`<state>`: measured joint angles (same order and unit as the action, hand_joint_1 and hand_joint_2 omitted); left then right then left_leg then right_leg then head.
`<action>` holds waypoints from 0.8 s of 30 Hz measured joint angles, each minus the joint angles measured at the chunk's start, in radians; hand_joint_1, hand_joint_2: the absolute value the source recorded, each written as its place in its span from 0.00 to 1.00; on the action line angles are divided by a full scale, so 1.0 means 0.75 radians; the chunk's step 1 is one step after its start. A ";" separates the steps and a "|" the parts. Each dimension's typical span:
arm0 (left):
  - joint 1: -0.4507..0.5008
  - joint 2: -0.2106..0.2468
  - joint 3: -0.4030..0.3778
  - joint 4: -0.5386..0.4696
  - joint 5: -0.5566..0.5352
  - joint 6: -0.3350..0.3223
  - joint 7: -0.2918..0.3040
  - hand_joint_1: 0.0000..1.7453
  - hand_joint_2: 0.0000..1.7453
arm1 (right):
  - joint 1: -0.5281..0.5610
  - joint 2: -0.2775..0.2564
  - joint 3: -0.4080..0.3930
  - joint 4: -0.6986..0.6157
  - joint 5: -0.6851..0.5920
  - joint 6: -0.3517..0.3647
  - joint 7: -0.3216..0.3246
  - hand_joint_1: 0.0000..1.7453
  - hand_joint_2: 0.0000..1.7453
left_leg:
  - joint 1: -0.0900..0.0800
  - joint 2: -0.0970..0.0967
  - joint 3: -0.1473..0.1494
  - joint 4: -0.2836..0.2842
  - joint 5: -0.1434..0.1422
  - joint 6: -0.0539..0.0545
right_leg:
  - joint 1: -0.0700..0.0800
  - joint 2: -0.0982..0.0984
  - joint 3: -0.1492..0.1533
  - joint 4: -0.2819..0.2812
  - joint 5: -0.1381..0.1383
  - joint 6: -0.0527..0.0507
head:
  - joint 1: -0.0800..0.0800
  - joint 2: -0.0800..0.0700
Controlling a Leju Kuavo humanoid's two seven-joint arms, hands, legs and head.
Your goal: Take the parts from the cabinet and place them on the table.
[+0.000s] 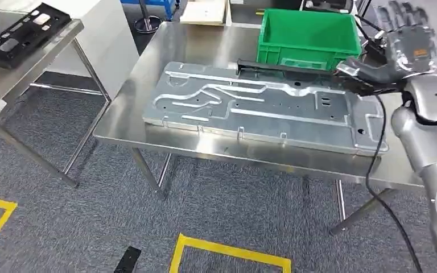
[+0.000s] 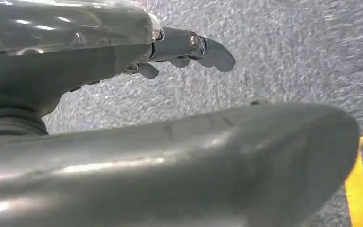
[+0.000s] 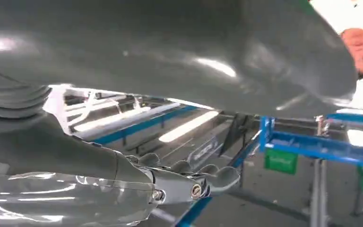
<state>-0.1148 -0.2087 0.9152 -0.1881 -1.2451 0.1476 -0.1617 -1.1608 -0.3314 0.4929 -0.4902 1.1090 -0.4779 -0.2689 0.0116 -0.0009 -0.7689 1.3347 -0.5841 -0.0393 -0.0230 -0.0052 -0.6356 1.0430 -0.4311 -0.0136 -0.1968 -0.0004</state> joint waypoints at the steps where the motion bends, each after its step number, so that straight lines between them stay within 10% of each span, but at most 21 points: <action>1: 0.001 -0.001 0.000 0.000 0.001 0.000 0.000 0.00 0.00 | 0.014 -0.018 -0.009 -0.001 -0.017 -0.014 -0.009 0.00 0.00 | 0.000 0.000 0.011 0.040 0.021 0.000 | 0.001 0.000 -0.018 0.001 0.015 0.002 | 0.000 0.000; 4: 0.000 -0.001 0.000 0.000 0.001 0.001 0.000 0.00 0.00 | 0.107 -0.088 -0.053 -0.045 -0.082 -0.073 -0.034 0.00 0.00 | -0.003 -0.002 0.192 -0.134 0.153 0.021 | 0.006 -0.002 -0.067 0.001 0.057 0.013 | 0.000 0.000; 6: -0.003 0.004 0.001 -0.001 0.001 0.003 0.000 0.00 0.00 | 0.174 -0.135 -0.099 -0.091 -0.114 -0.099 -0.041 0.00 0.00 | -0.019 -0.006 0.384 -0.384 0.076 0.052 | 0.010 -0.006 -0.075 0.003 0.076 0.025 | 0.000 0.000; 7: -0.006 0.004 0.000 0.000 0.003 0.004 0.000 0.00 0.00 | 0.209 -0.153 -0.123 -0.109 -0.125 -0.112 -0.045 0.00 0.00 | -0.020 -0.006 0.409 -0.442 0.055 0.052 | 0.004 -0.012 -0.074 -0.002 0.092 0.034 | 0.000 0.000; 10: -0.003 0.004 0.004 0.000 0.014 0.005 0.002 0.00 0.00 | 0.314 -0.193 -0.180 -0.151 -0.153 -0.141 -0.048 0.00 0.00 | -0.024 -0.005 0.382 -0.462 0.106 0.078 | 0.006 -0.011 -0.067 -0.048 0.149 0.065 | 0.000 0.000; 14: 0.001 0.002 0.015 0.000 0.029 0.013 0.007 0.00 0.00 | 0.468 -0.235 -0.256 -0.204 -0.185 -0.177 -0.048 0.00 0.00 | -0.016 0.002 0.312 -0.481 0.191 0.108 | 0.000 0.001 -0.137 0.187 -0.137 0.069 | 0.001 0.000; 16: 0.007 0.001 0.022 0.000 0.041 0.015 0.003 0.00 0.00 | 0.573 -0.236 -0.303 -0.229 -0.196 -0.203 -0.052 0.00 0.00 | -0.018 0.003 0.260 -0.474 0.227 0.107 | 0.000 0.001 -0.157 0.362 -0.165 0.077 | 0.000 0.000; 19: 0.013 -0.004 0.033 0.000 0.045 0.020 -0.005 0.00 0.00 | 0.740 -0.232 -0.399 -0.270 -0.224 -0.252 -0.071 0.00 0.00 | -0.013 -0.001 0.179 -0.442 0.262 0.095 | -0.006 0.001 -0.027 0.272 -0.016 0.083 | 0.001 0.000; 20: 0.014 -0.004 0.034 0.000 0.044 0.021 -0.005 0.00 0.00 | 0.797 -0.225 -0.441 -0.285 -0.241 -0.263 -0.074 0.00 0.00 | -0.013 -0.004 0.155 -0.423 0.268 0.088 | -0.010 0.000 0.063 0.161 -0.023 0.084 | 0.001 0.000; 21: 0.015 -0.005 0.035 0.000 0.042 0.022 -0.005 0.00 0.00 | 0.856 -0.216 -0.483 -0.302 -0.258 -0.272 -0.083 0.00 0.00 | -0.019 -0.007 0.133 -0.403 0.274 0.079 | -0.007 0.000 0.142 0.037 -0.111 0.086 | 0.001 0.000; 24: 0.020 -0.008 0.036 0.000 0.037 0.022 -0.003 0.00 0.00 | 1.024 -0.180 -0.612 -0.323 -0.291 -0.281 -0.113 0.00 0.00 | -0.023 -0.014 0.126 -0.398 0.301 0.059 | 0.008 -0.002 0.163 -0.015 -0.138 0.055 | 0.001 0.000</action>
<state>-0.0997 -0.2144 0.9419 -0.1881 -1.2177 0.1640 -0.1636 -0.3924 -0.4661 0.0338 -0.7328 0.8907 -0.6890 -0.3537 -0.0057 -0.0114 -0.6744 1.0364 -0.3580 0.0052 -0.0172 -0.0067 -0.5137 1.0320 -0.5347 0.0275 -0.1965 -0.0004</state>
